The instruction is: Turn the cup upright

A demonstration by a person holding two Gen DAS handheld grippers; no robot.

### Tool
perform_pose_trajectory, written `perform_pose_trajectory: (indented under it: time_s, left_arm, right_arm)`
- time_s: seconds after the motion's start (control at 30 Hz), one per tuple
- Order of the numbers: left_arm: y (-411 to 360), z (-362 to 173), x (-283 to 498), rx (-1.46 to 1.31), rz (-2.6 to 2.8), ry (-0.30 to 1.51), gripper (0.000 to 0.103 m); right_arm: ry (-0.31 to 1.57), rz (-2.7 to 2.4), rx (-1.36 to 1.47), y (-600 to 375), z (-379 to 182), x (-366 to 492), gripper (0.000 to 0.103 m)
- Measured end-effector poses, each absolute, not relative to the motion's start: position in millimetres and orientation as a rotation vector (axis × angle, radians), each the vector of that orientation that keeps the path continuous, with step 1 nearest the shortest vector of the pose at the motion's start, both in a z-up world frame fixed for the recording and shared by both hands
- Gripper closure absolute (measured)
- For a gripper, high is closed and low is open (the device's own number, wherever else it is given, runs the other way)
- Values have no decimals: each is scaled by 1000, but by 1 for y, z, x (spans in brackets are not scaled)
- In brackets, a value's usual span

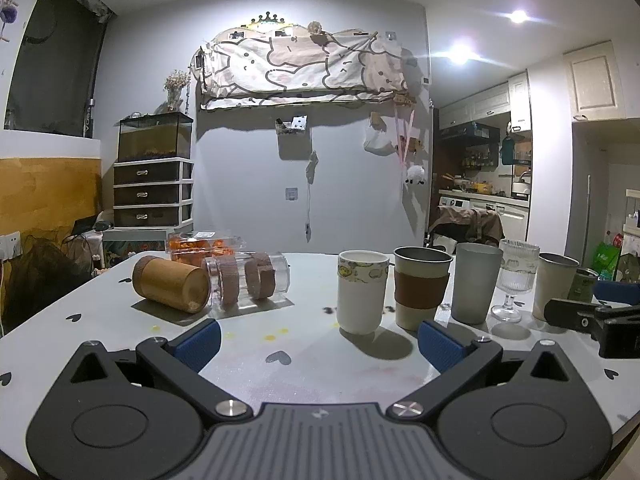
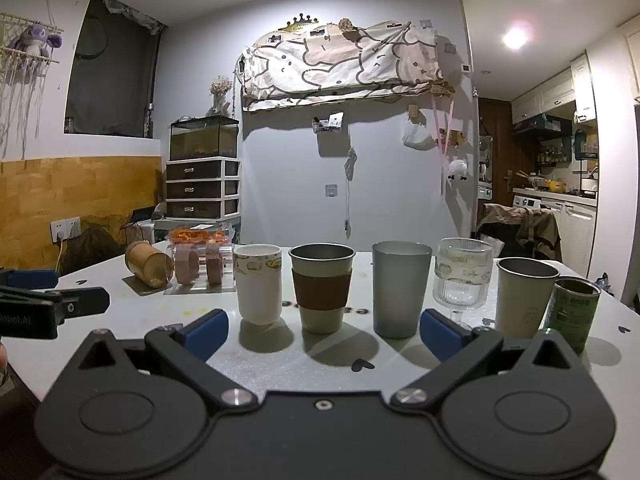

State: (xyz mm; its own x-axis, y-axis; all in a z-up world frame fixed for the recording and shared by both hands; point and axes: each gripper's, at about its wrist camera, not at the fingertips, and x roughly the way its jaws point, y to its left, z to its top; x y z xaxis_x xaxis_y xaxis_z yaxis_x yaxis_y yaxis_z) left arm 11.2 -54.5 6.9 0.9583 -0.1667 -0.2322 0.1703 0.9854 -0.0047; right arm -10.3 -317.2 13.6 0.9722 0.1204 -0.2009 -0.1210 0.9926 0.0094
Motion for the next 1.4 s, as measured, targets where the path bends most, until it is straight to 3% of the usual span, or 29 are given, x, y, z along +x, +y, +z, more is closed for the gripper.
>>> perform_pose_trajectory:
  time_s: [1.4]
  left_arm:
    - [-47, 10, 13, 14, -170, 238, 0]
  right_arm:
    - [204, 127, -3, -314, 14, -8, 0]
